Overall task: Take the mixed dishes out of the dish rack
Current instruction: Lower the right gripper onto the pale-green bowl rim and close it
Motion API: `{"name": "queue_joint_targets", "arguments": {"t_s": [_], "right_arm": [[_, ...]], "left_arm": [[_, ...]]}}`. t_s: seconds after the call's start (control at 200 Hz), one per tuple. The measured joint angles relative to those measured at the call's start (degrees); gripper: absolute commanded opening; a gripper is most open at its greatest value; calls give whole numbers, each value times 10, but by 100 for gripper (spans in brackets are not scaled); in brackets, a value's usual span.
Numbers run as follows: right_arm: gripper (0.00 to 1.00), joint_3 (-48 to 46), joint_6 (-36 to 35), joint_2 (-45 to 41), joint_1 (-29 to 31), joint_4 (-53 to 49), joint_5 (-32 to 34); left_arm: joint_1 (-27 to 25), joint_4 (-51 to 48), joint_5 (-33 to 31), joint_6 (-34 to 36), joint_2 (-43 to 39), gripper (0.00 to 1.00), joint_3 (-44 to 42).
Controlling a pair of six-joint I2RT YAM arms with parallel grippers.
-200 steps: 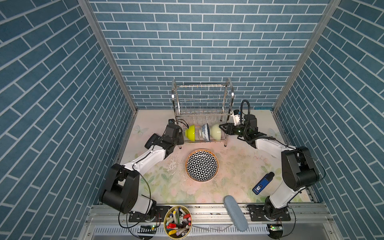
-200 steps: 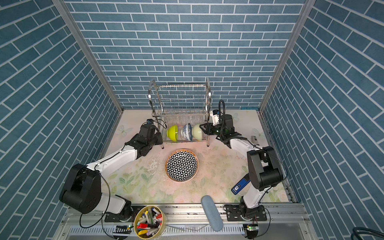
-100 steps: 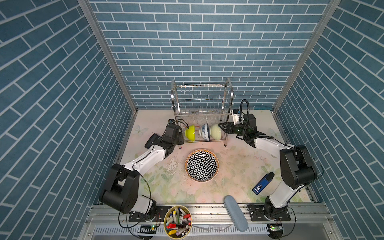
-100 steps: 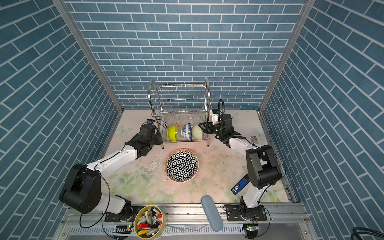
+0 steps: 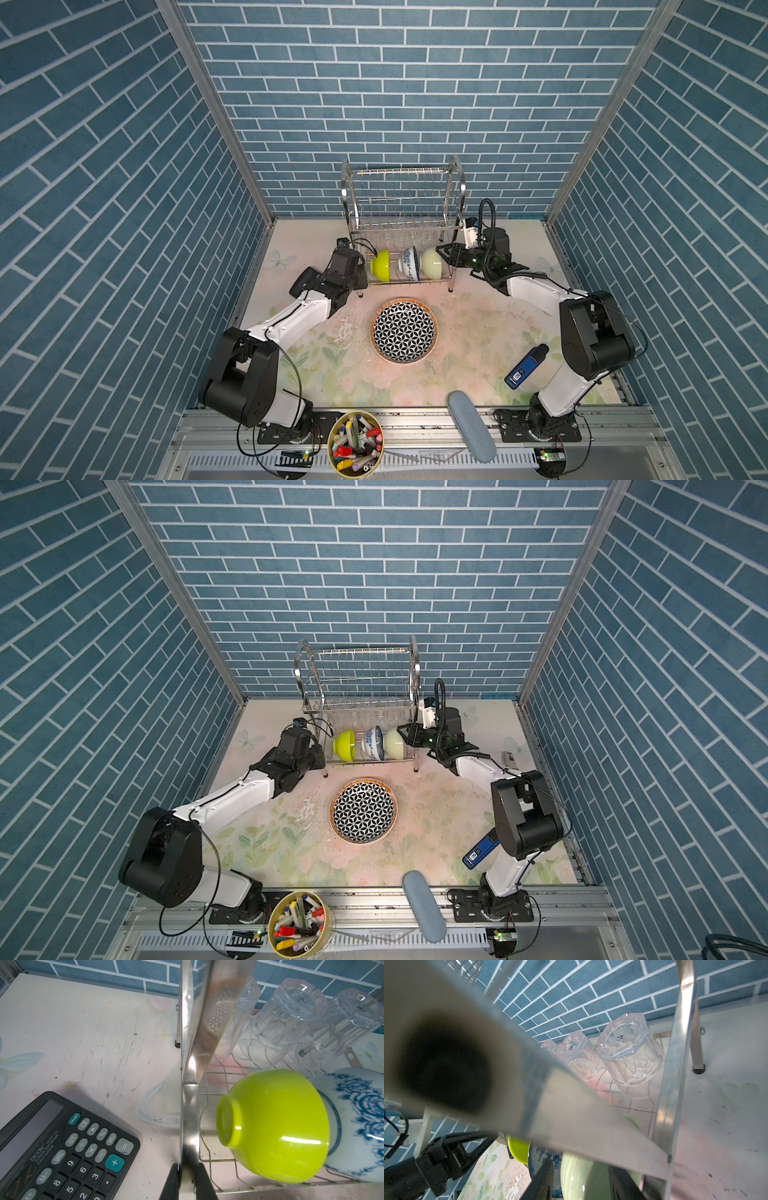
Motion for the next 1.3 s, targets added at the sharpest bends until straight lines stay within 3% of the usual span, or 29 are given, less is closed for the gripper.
{"name": "queue_joint_targets", "arguments": {"t_s": [0.69,1.03,1.3], "right_arm": [[43,-92,-5,-83,29,18,31],[43,-97,13,-69,30,54,39],[45,-97,26,-57,45,65,87]], "left_arm": [[0,1,3,0,0,10,0],[0,1,3,0,0,10,0],[0,1,3,0,0,10,0]]}}
